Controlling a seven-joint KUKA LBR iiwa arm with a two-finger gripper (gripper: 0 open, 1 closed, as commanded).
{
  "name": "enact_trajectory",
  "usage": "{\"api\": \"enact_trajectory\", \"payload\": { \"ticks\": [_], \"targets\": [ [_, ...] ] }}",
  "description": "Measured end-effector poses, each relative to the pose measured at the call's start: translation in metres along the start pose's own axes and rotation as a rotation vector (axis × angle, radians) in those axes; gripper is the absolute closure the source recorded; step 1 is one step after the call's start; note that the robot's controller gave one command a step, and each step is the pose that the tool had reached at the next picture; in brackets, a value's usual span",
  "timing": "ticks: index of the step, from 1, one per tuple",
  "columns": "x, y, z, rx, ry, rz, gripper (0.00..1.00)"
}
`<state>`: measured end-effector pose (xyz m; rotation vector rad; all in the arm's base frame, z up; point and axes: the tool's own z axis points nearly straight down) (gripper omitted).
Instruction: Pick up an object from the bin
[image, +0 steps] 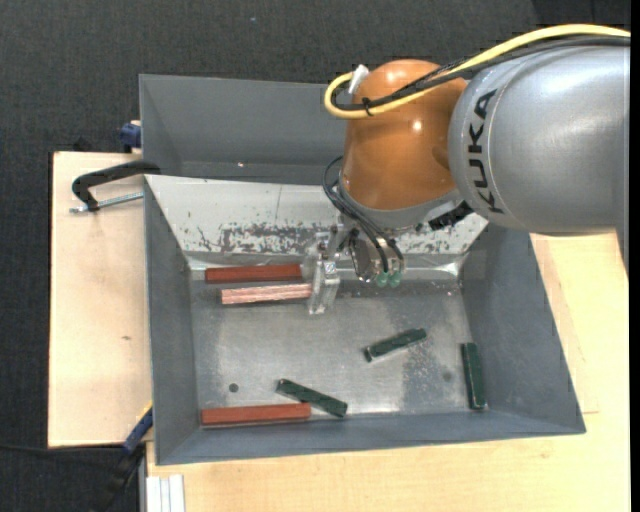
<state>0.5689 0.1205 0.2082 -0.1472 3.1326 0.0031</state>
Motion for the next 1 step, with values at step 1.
{"api": "enact_trajectory", "payload": {
  "ticks": [1],
  "targets": [
    [0.0001,0.0000,0.0001,0.000,0.000,0.000,1.00]
  ]
}}
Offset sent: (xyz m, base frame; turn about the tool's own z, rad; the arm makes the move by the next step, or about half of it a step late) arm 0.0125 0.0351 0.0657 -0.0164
